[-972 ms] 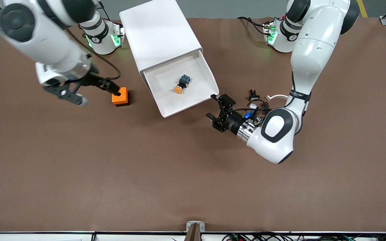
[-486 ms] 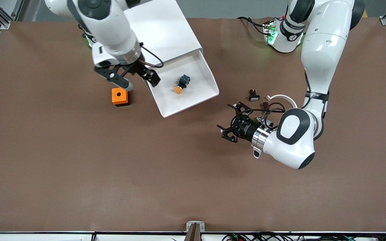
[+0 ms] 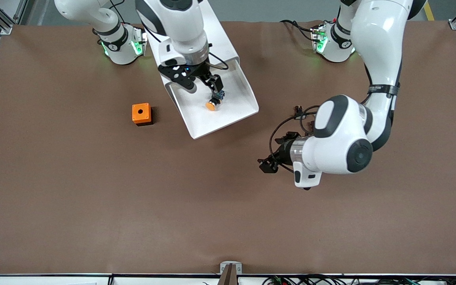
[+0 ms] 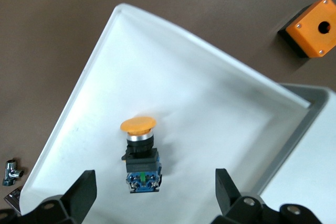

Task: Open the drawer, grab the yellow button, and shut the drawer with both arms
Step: 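Grasp the yellow push button in the drawer with the right gripper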

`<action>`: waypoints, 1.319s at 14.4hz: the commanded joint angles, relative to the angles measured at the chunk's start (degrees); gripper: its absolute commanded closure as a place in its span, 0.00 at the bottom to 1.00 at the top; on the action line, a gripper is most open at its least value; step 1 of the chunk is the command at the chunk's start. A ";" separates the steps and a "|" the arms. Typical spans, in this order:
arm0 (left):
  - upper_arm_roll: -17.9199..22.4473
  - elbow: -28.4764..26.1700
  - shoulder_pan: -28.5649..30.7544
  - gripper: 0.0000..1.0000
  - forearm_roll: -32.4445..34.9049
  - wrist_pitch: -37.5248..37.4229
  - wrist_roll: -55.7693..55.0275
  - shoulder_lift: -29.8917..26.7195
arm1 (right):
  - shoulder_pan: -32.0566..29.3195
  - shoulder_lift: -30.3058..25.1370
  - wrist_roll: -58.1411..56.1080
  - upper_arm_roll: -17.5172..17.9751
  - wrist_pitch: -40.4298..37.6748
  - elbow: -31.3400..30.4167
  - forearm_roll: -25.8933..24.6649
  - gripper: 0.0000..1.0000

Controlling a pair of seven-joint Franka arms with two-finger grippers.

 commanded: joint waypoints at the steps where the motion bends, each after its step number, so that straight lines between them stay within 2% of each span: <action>1: 0.30 -1.41 -1.72 0.00 5.38 4.75 1.67 -0.46 | 2.57 2.79 4.09 -0.77 2.89 0.35 -2.49 0.00; 6: 0.30 -1.33 -3.39 0.00 9.69 12.41 3.77 -0.64 | 3.81 5.43 4.72 -0.77 4.92 0.53 -4.86 0.00; 10: 0.30 -1.50 -6.11 0.00 20.31 12.68 3.96 -0.98 | 4.78 6.84 4.37 -0.77 4.92 0.53 -6.80 0.00; 15: 0.22 -2.29 -6.29 0.00 21.13 12.68 3.96 -2.04 | 4.69 7.89 3.49 -0.68 4.92 0.88 -6.98 0.00; 16: 0.22 -2.29 -6.38 0.00 21.13 12.77 3.87 -1.78 | 4.60 8.07 3.40 -0.68 4.92 1.05 -6.89 0.09; 18: 0.22 -2.29 -6.38 0.00 21.13 12.77 3.61 -1.86 | 4.43 8.25 2.35 -0.68 4.92 1.14 -6.80 0.35; 19: 0.22 -2.38 -6.38 0.00 21.39 12.77 3.78 -1.78 | 4.25 8.25 2.09 -0.68 4.92 1.32 -6.63 0.57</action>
